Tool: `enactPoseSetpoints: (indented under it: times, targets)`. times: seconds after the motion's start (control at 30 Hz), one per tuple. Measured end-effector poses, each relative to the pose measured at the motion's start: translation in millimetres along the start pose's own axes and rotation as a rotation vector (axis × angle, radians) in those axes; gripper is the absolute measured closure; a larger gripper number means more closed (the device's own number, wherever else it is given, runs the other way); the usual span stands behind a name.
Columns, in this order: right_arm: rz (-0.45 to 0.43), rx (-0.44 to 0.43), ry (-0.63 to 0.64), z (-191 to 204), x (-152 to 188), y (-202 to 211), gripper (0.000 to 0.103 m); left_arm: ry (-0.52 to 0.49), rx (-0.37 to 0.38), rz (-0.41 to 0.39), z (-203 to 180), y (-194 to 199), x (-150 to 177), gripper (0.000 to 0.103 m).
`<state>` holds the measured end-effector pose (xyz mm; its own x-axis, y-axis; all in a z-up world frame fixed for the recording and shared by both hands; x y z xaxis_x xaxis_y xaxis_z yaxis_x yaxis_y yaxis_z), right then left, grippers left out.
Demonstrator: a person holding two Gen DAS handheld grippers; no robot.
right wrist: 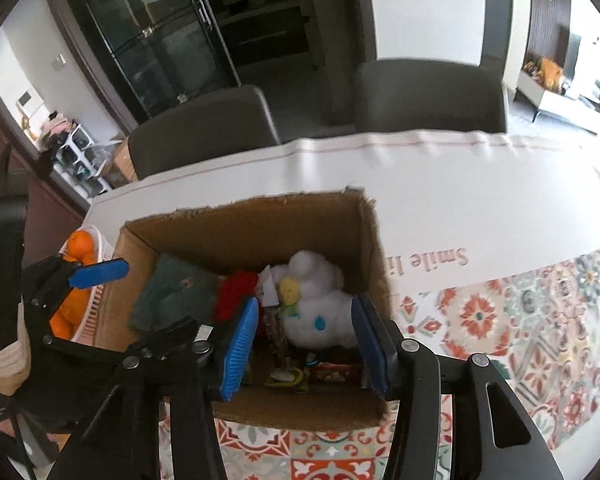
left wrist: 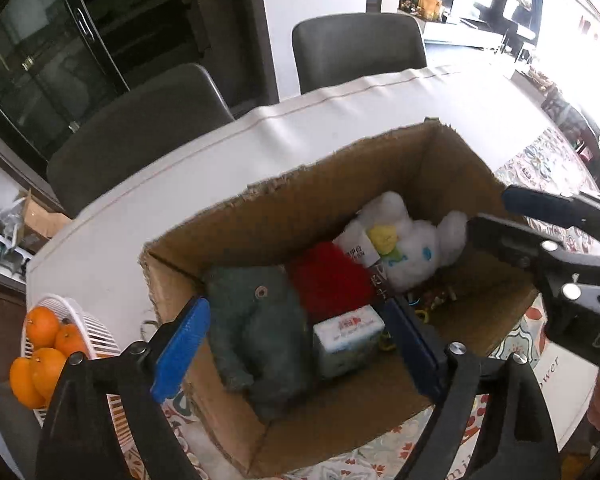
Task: Organize soft objects
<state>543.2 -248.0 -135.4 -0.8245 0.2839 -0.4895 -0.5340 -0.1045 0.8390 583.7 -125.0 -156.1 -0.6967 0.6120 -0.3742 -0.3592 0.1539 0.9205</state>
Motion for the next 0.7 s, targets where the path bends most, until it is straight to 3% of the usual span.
enactPoseSetpoints:
  times: [0.1,0.33,0.5,0.7]
  targets:
    - [-0.028,0.043,0.001,-1.0,-1.3,16.4,0.049,0.023,-0.058,-0.019,2.1,15.0,1.9,0.013]
    - [-0.099,0.074,0.000,-0.9,14.8,56.7,0.041,0.184,-0.185,-0.107,12.0,73.1,26.5,0.008]
    - [-0.150,0.075,0.022,3.5,38.5,85.6,0.036,0.252,-0.239,-0.195,4.7,106.8,53.0,0.001]
    - [-0.265,0.119,0.043,6.5,74.7,135.3,0.022,0.303,-0.275,-0.300,-12.3,148.0,94.1,0.000]
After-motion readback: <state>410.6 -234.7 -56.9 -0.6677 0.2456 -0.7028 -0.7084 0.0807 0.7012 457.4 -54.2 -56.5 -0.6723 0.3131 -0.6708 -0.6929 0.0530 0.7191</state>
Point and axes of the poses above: each gripper's, at about its wrist camera, not at the fingertips, and y roughly against the way its jaws point, z to its left, x to its underside, the point moved 5 cm from there along -y, roughly the way its jaws point, and after that the axes turned 6 degrees about -y, right-handed, at the moved point
